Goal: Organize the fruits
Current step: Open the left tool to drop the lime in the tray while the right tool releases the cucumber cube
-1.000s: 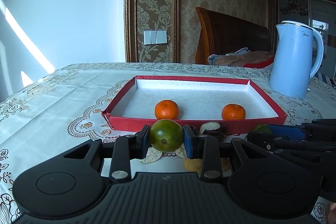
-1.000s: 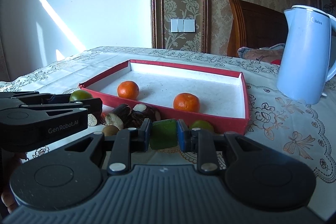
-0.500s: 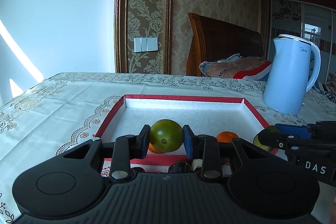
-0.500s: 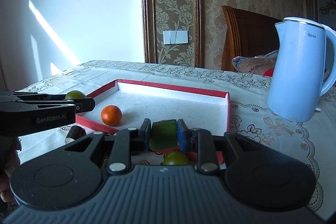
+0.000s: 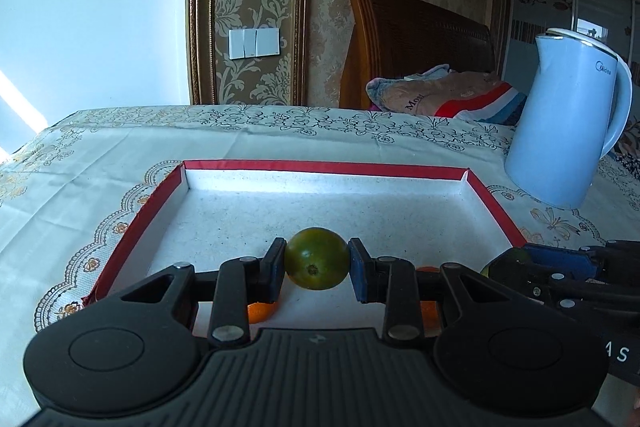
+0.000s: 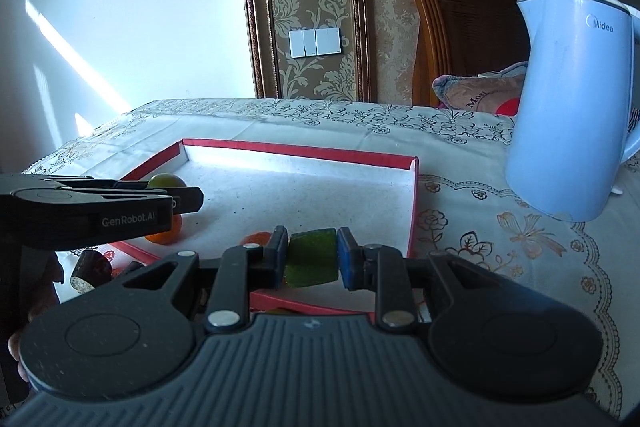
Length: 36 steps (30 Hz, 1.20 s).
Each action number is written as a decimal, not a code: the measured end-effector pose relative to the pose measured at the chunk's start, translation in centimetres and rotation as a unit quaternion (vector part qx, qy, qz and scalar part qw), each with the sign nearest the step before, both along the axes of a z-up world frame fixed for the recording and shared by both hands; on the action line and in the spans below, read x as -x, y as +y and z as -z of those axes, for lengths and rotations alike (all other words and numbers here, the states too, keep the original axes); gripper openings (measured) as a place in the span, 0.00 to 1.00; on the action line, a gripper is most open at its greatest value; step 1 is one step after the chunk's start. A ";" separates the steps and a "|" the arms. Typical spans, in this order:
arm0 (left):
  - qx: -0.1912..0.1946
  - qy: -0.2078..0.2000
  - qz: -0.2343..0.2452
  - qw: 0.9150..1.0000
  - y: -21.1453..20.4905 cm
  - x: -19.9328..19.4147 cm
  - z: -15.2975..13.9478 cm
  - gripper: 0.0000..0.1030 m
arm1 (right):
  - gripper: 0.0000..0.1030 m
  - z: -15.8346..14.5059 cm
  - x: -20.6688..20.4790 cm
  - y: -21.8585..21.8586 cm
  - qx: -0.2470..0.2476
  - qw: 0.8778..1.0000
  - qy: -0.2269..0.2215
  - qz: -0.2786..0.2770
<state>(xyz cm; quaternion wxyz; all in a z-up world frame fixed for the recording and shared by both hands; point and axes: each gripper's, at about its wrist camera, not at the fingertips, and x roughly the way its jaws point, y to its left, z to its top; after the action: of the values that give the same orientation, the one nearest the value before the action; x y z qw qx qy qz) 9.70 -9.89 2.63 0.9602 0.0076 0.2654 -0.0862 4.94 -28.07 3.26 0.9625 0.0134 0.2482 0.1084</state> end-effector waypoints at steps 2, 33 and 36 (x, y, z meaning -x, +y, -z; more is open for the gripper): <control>0.001 0.011 0.004 1.000 -0.2 -0.4 0.5 0.31 | 0.25 0.7 -0.5 -0.2 -0.007 1.000 0.013 0.002; 0.000 0.018 -0.013 1.000 0.7 0.0 1.2 0.32 | 0.26 2.3 -1.2 -0.2 -0.008 0.999 0.018 0.030; -0.010 0.001 -0.017 1.000 0.8 1.1 0.7 0.33 | 0.26 2.3 -1.1 0.0 -0.003 0.999 0.017 0.031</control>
<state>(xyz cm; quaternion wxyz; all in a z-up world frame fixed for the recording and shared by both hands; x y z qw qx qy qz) 8.59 -9.13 1.89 0.9613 0.0121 0.2668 -0.0671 6.07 -28.10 0.91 0.9611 0.0255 0.2637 0.0787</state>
